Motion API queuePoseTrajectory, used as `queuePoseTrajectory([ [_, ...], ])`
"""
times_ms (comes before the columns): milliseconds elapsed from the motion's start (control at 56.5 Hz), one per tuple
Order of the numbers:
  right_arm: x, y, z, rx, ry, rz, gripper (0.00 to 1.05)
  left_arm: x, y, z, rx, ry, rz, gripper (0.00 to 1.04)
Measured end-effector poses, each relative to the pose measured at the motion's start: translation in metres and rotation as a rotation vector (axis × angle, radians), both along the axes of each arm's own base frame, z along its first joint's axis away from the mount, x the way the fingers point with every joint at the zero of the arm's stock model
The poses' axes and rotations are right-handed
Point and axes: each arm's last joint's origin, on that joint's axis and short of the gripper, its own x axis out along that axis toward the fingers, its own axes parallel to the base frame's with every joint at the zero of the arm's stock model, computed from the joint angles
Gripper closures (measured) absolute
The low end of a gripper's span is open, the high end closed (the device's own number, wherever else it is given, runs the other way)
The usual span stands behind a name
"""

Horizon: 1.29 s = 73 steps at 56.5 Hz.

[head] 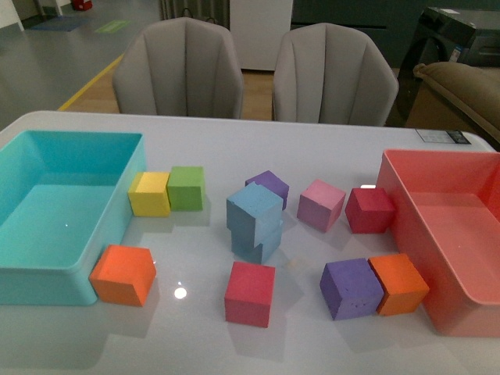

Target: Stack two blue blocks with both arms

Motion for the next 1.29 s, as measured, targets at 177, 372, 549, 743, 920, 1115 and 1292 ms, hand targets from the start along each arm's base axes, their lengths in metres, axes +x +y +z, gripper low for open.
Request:
queuePoseTrajectory([
  [177,0.000,0.000,0.000,0.000,0.000,0.000,0.09,-0.004,0.000,0.000,0.000,0.000,0.000,1.03],
  [372,0.000,0.000,0.000,0.000,0.000,0.000,0.09,-0.009,0.000,0.000,0.000,-0.001,0.000,1.03],
  [549,0.000,0.000,0.000,0.000,0.000,0.000,0.09,-0.014,0.000,-0.002,0.000,0.014,0.000,1.03],
  [743,0.000,0.000,0.000,0.000,0.000,0.000,0.09,-0.022,0.000,-0.003,0.000,0.003,0.000,1.03],
  [920,0.000,0.000,0.000,0.000,0.000,0.000,0.09,-0.022,0.000,-0.003,0.000,0.005,0.000,1.03],
  [1115,0.000,0.000,0.000,0.000,0.000,0.000,0.09,-0.022,0.000,-0.003,0.000,0.005,0.000,1.03],
  [1292,0.000,0.000,0.000,0.000,0.000,0.000,0.09,-0.022,0.000,-0.003,0.000,0.005,0.000,0.73],
])
